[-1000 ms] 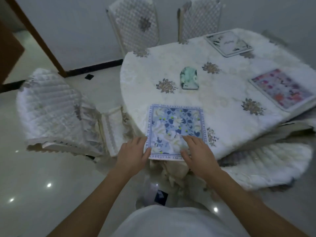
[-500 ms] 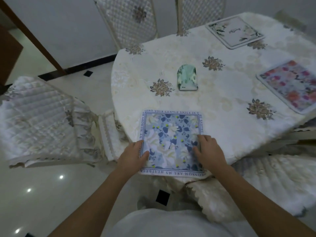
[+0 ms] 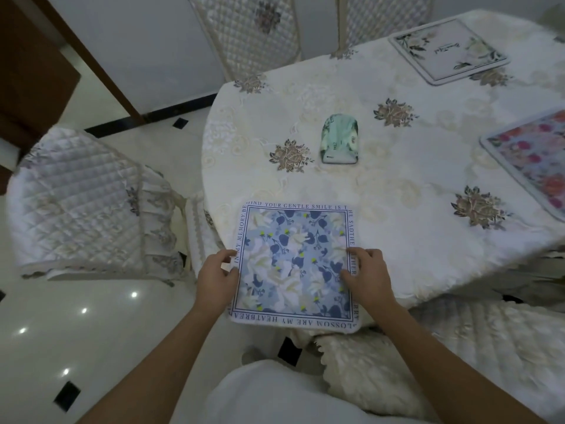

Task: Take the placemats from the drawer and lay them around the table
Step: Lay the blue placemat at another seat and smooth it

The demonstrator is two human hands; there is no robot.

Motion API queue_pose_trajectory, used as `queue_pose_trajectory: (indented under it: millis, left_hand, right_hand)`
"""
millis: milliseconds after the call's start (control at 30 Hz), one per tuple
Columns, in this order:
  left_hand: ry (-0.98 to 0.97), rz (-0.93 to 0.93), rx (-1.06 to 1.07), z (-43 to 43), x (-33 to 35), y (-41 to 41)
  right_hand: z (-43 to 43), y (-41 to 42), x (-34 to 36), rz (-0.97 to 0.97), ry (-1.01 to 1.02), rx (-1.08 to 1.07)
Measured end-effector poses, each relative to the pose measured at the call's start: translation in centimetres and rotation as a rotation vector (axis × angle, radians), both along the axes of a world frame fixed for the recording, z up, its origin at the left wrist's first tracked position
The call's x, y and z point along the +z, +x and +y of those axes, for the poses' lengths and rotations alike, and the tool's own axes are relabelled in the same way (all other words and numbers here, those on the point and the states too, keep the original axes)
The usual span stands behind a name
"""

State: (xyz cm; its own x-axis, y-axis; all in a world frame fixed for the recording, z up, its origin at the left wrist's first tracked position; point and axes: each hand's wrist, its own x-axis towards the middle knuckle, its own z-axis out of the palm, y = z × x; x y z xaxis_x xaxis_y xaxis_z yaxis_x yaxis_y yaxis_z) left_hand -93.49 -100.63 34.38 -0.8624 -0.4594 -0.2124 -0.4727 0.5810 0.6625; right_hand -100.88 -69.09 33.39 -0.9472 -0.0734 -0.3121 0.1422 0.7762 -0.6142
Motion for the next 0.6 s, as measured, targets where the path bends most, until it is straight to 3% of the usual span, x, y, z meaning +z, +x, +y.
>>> queue_pose_trajectory:
  millis: [267,600]
  left_hand:
    - [0.133,0.051,0.101,-0.9,1.4,1.7]
    - [0.107,0.276,0.129,-10.6,6.4,0.2]
  right_hand:
    - [-2.2,0.4,1.1,-0.021,-0.083,0.048]
    - [-12.8,0.1,6.3,0.268,-0.138,0.128]
